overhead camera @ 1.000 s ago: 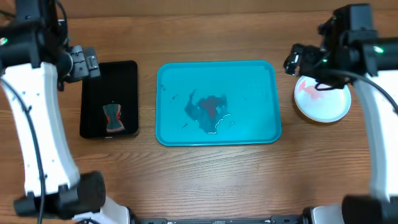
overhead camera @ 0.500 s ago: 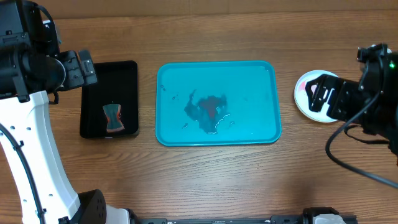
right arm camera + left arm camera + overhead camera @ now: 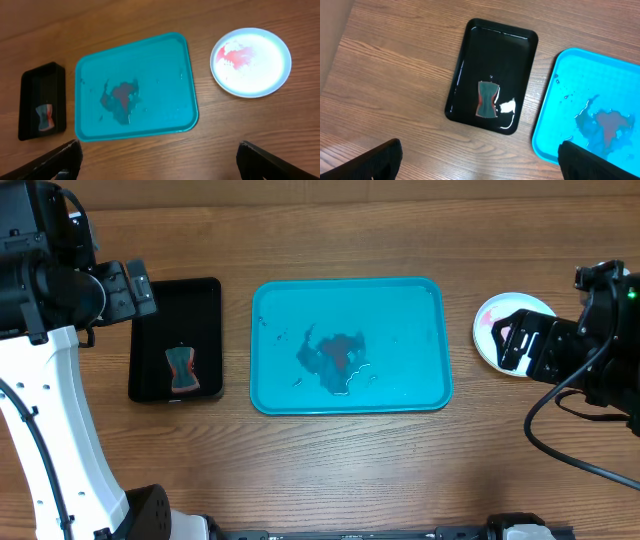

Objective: Clean dirty plates on tray and stack at the side

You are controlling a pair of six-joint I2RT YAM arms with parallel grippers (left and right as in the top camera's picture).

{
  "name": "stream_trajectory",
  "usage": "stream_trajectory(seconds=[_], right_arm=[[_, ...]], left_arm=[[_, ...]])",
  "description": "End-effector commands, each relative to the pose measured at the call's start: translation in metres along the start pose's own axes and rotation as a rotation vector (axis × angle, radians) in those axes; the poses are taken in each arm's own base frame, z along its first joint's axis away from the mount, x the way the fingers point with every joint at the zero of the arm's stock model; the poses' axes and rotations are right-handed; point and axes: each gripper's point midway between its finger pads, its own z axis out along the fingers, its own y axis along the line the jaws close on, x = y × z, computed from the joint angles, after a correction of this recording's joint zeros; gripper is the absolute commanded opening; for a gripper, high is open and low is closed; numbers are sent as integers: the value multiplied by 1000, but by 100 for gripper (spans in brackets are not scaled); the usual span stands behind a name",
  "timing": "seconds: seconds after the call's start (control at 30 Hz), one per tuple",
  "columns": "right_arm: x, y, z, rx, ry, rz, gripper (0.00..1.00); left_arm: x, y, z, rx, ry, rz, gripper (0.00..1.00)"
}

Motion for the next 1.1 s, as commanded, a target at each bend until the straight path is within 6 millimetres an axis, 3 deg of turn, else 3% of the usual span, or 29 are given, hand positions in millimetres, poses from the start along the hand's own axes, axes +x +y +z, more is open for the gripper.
stream_trajectory(seconds=[0.0,0.13,0.3,0.4,0.63,0.8,1.07], right_arm=[[-2,-2,-5,19,-17,-8,100],[-13,-7,0,48,-62,-47,100],[-35,1,3,-11,-284,-147,100],[-32,3,3,-47,-405,-175,100],[9,-10,14,-106,-633,-205,100],[40,-21,41,-149,-753,-226,100],[75,-25,89,-240,-895,-266,100]], left_arm=[[-2,-5,-1,18,-5,-8,100],[-2,-5,-1,18,-5,-8,100],[-2,-5,-1,18,-5,-8,100],[-2,-6,-1,18,-5,-7,100],[-2,-5,-1,18,-5,-8,100],[-2,-5,-1,18,-5,-8,100],[-2,-5,-1,18,-5,-8,100]])
